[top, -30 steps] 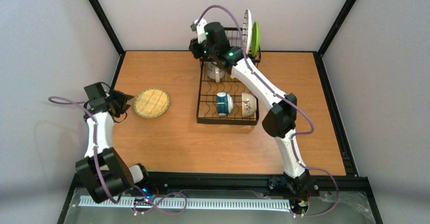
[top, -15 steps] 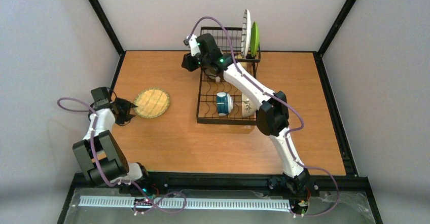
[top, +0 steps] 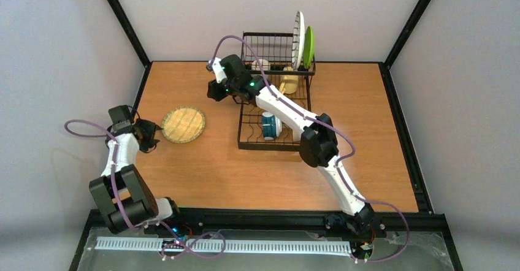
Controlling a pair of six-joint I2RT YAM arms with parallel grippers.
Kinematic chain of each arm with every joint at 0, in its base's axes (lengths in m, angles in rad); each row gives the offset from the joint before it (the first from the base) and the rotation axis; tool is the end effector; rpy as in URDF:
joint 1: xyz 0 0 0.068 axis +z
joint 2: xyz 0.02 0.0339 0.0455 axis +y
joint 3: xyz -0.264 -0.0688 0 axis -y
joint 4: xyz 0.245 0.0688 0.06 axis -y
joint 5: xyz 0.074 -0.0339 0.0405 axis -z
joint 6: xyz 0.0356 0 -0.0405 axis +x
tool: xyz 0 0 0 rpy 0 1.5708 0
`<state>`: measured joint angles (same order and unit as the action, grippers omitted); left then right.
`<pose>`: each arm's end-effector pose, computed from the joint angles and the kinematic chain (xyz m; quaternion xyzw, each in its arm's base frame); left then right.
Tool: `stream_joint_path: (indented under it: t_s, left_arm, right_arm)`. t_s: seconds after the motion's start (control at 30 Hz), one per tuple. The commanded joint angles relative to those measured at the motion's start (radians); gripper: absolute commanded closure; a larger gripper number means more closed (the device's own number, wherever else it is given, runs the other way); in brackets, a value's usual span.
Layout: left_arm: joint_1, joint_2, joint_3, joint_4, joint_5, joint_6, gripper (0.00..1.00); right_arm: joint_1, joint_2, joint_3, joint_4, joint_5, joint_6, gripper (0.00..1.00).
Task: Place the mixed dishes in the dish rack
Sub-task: Grab the plate from the center of the board.
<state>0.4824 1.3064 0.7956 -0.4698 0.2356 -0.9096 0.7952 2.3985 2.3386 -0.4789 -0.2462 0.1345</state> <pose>0.2293 0.1107 0.2107 -0.5830 0.7511 -0.1711 0.2584 0.3829 0.4029 0.2817 -0.3373 0.7969 0.3150 0.3898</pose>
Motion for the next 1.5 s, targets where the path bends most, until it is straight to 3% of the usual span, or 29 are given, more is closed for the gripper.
stream_joint_path:
  t_s: [0.0,0.73,1.1,1.47]
  left_arm:
    - [0.005,-0.034,0.007,-0.033,-0.04,-0.018,0.05]
    - [0.007,-0.054,-0.064,0.004,-0.093,-0.022,0.04]
    - [0.007,-0.047,-0.107,0.004,-0.082,-0.104,0.0]
    - [0.007,-0.01,-0.17,0.093,-0.064,-0.143,0.0]
  right_arm:
    - [0.022,0.012,0.052,-0.013,0.013,-0.026,0.32]
    - [0.065,-0.039,0.019,-0.049,0.101,-0.095,0.32]
    - [0.127,0.042,0.097,-0.06,0.134,-0.111,0.32]
    - [0.134,0.079,0.058,-0.054,0.142,-0.172,0.32]
